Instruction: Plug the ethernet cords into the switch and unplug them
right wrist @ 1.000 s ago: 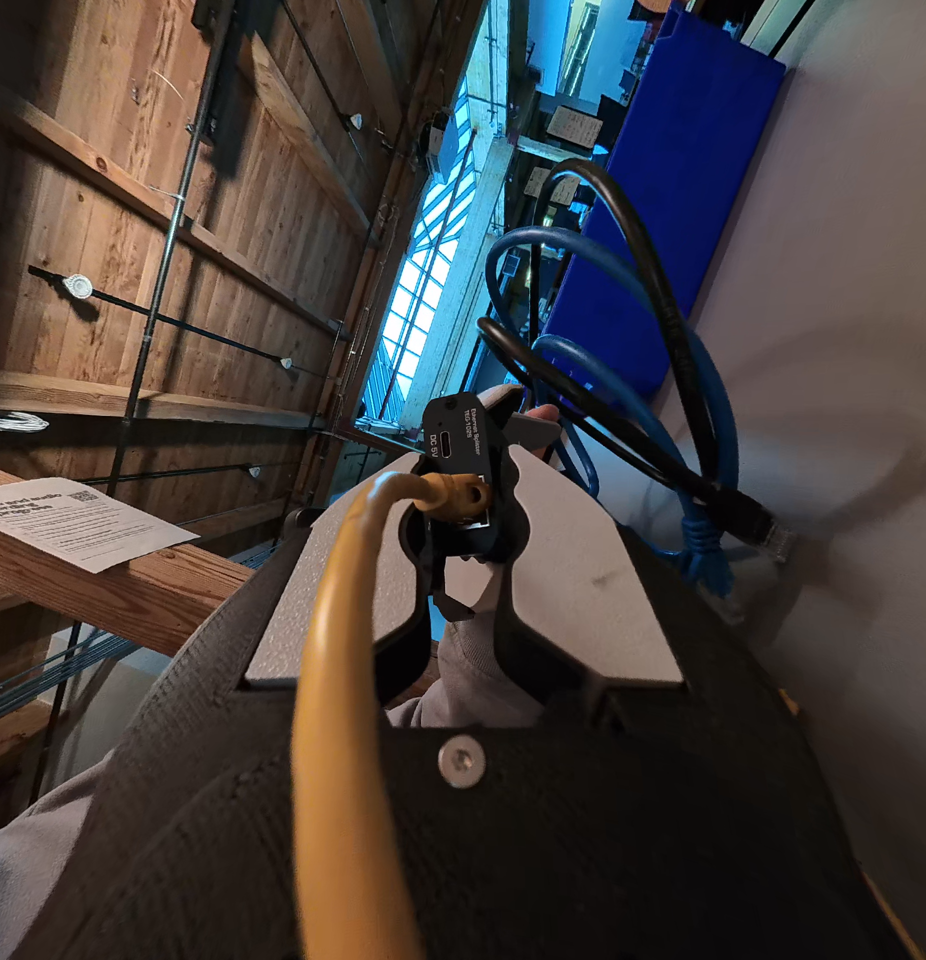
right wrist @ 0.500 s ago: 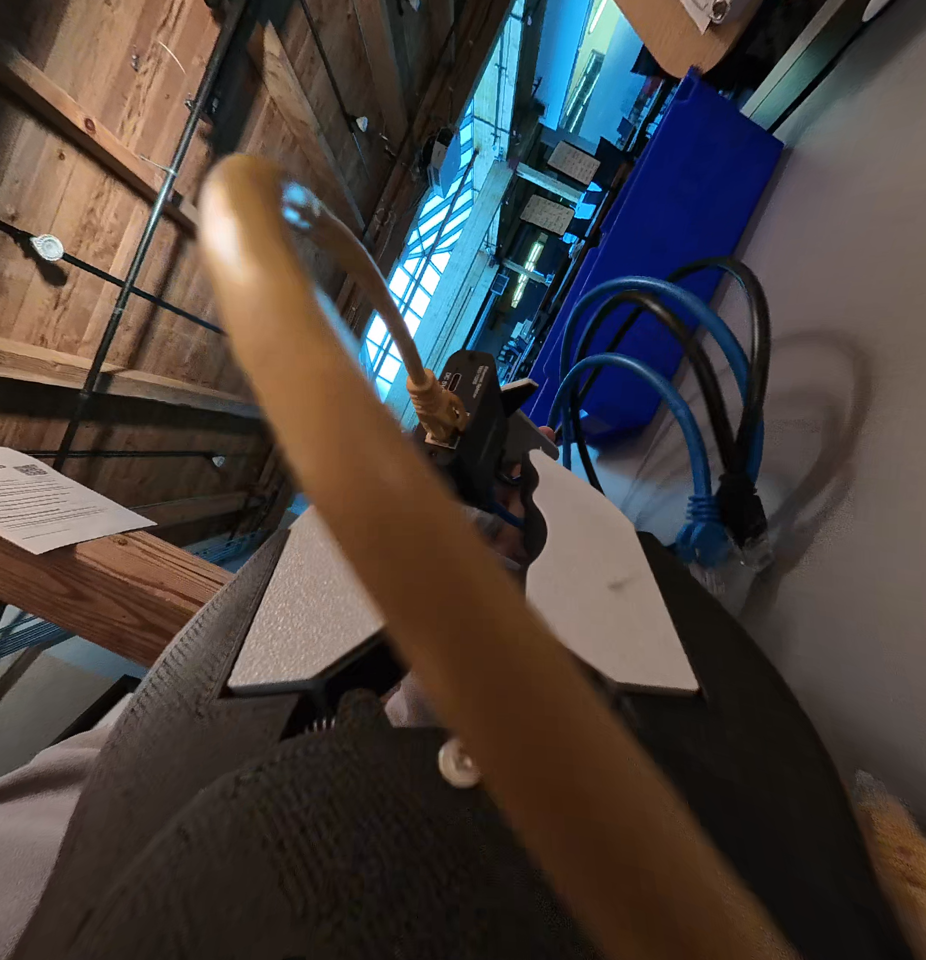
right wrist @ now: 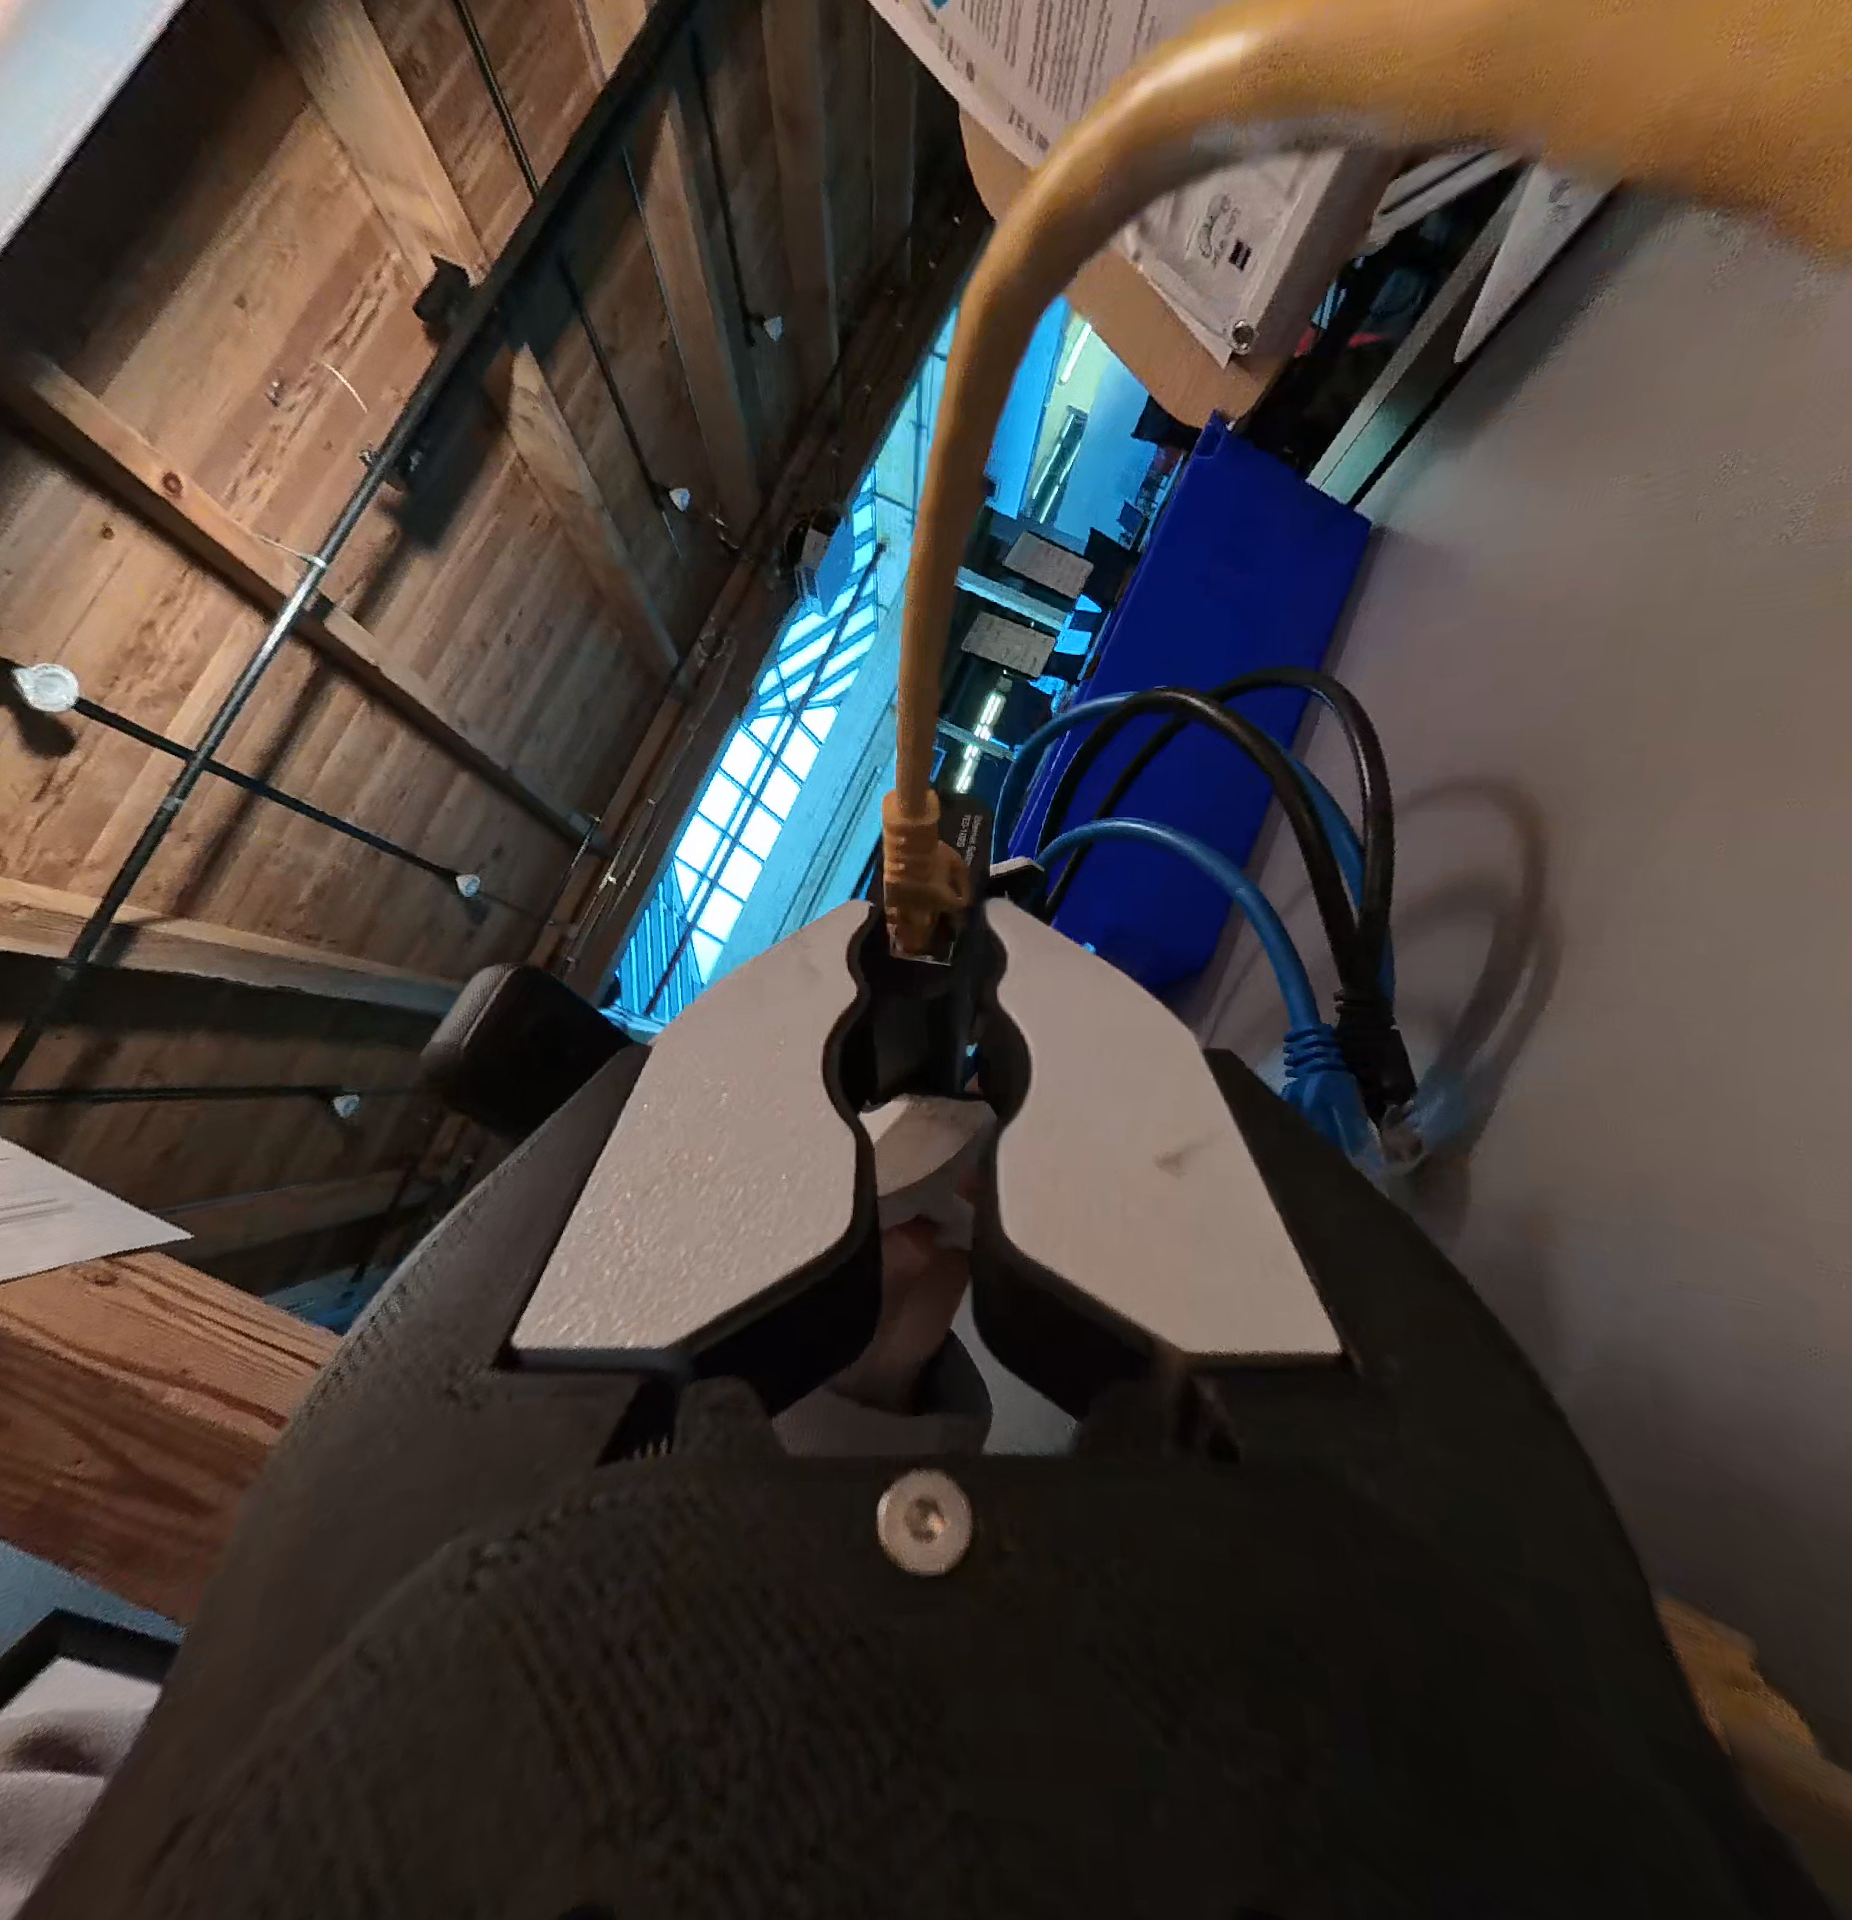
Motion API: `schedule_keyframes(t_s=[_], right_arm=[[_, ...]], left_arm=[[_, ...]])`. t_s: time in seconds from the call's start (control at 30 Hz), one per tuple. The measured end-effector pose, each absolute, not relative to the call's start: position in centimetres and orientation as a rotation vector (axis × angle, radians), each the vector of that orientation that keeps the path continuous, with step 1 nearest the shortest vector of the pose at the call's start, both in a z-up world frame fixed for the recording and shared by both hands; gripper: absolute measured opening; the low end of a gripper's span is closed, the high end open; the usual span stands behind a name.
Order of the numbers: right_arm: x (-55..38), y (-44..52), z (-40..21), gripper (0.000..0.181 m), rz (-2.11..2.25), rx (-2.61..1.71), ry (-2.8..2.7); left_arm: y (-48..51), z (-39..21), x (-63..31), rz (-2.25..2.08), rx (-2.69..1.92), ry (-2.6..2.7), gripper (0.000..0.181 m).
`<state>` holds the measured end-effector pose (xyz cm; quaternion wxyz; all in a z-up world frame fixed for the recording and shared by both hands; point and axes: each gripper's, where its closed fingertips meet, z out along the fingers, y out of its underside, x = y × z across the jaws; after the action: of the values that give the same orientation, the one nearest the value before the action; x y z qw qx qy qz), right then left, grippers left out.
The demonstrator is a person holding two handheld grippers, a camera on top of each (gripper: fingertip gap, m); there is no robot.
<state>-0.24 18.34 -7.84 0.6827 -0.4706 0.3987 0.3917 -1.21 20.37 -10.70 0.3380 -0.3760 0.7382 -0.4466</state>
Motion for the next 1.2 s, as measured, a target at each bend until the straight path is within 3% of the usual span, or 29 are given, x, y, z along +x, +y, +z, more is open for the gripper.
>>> schedule_keyframes(t_s=[1.2], right_arm=[[0.8, 17.0, -6.4, 0.011, 0.668, -1.072, 0.707]], left_arm=[[19.5, -10.0, 0.5, -0.976, -0.899, 1.655, 0.062]])
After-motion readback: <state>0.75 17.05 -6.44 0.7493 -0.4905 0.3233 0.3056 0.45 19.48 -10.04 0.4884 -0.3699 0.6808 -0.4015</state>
